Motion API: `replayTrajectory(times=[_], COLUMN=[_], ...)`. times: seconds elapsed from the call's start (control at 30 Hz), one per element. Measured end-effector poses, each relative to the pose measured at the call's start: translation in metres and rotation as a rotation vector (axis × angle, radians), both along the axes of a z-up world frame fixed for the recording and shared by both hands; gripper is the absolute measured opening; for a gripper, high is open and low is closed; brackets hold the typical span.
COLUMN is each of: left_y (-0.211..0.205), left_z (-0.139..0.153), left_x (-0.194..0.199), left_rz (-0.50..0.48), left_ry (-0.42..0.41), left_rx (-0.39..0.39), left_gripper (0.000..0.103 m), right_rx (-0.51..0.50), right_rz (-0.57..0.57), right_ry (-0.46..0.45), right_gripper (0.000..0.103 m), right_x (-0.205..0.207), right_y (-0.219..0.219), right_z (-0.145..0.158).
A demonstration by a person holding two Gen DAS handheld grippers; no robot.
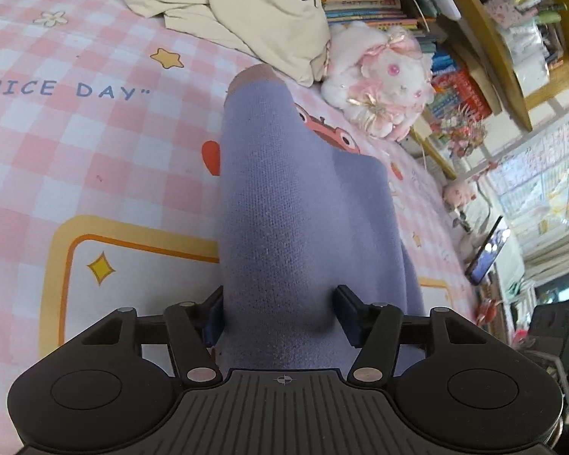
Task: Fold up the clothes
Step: 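Grasp the folded stack with both grippers and lift it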
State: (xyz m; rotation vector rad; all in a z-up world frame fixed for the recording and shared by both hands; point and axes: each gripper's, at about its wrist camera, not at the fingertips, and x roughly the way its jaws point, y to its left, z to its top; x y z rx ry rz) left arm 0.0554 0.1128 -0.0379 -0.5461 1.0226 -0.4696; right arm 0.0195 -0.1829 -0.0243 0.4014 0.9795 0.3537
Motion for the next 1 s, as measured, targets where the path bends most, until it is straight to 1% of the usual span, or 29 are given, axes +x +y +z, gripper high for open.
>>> replayTrajectory(times=[0.03,0.07,0.13,0.23,0.27,0.37,0.43,0.57,0.77,1.0], left_y=[0.000,-0.001,-0.007,-0.023,-0.026,-0.024,-0.021,-0.017,-0.016,-0.015], left_z=[0.000,0.001,0.004,0.020,0.025,0.036,0.040,0.046,0.048,0.039], left_x=[0.000,-0.001,-0.005,-0.015,-0.017,-0.019,-0.016,-0.001,0.038,0.088], left_rz=[0.003,0.005,-0.003,-0.037,-0.047,-0.054,-0.052,-0.043,-0.037,-0.012], left_ry=[-0.002,-0.007,-0.038,-0.133,-0.161,-0.203,-0.217,-0.217,-0.209,-0.185], left_rx=[0.004,0.011,0.051,0.150,0.166,0.161,0.150,0.134,0.128,0.107], left_gripper=[0.053,0.051,0.048,0.046,0.045,0.046,0.046,0.046,0.046,0.046], right_rx=[0.005,0.008,0.002,-0.020,-0.032,-0.053,-0.057,-0.074,-0.077,-0.101], right_rz=[0.004,0.006,0.013,0.018,0.021,0.025,0.028,0.048,0.054,0.039], right_ry=[-0.002,-0.008,-0.038,-0.116,-0.140,-0.196,-0.221,-0.248,-0.239,-0.216], right_gripper=[0.039,0.038,0.032,0.030,0.030,0.030,0.030,0.030,0.030,0.030], right_x=[0.001,0.000,-0.004,-0.016,-0.020,-0.025,-0.024,-0.010,0.033,0.086], right_y=[0.002,0.003,0.004,0.005,0.007,0.008,0.009,0.014,0.018,0.020], right_z=[0.000,0.000,0.002,0.012,0.016,0.025,0.030,0.037,0.041,0.039])
